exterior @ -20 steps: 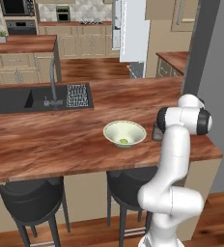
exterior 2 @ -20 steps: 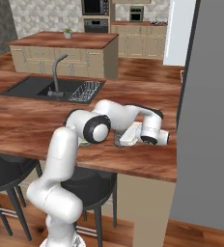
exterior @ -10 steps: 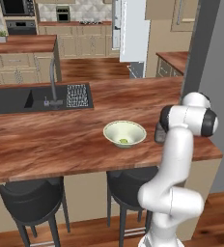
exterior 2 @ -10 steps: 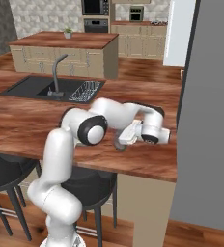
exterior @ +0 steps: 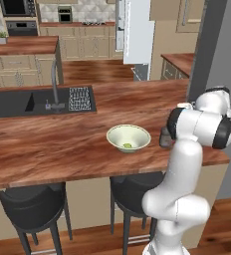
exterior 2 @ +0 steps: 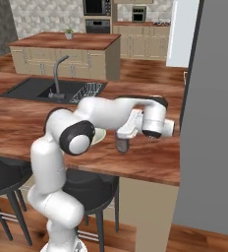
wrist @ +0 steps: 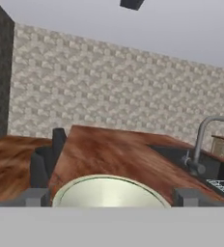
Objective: There is a bowl on the dining counter. Grab a lemon wedge from the fridge and place it in the bowl. Then get the liquor bottle and glass cup from the cabinet and place them next to the bowl.
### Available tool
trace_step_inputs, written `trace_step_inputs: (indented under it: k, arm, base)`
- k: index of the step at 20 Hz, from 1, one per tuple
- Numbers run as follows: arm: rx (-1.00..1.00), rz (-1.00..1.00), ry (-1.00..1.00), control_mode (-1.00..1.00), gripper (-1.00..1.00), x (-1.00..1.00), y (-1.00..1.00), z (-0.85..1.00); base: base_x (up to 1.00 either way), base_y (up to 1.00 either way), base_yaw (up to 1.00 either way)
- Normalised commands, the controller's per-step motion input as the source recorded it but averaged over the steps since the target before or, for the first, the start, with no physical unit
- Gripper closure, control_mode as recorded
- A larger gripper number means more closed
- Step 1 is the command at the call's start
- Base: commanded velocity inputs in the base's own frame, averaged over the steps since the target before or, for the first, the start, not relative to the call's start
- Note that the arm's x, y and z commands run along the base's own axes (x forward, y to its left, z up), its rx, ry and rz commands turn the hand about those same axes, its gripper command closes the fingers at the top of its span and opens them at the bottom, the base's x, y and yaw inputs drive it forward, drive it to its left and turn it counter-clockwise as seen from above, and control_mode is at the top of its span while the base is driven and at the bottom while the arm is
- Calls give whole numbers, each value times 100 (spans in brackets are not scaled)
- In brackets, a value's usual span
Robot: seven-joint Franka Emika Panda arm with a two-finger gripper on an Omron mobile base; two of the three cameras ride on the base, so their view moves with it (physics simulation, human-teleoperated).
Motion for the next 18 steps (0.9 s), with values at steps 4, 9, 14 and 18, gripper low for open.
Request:
trace_step_inputs:
  k: [4,9,14,18]
  arm:
    - [-6,0,-10,-100,-100,-26,14,100]
    - [-7,0,-11,-100,-100,-28,25,100]
    - [-16,0,-14,-100,-100,-91,29,92]
    - [-22,-3,-17,-100,-100,-100,30,64]
  base:
    - [0,0,0]
    - [0,0,0]
    - [0,0,0]
    - [0,0,0]
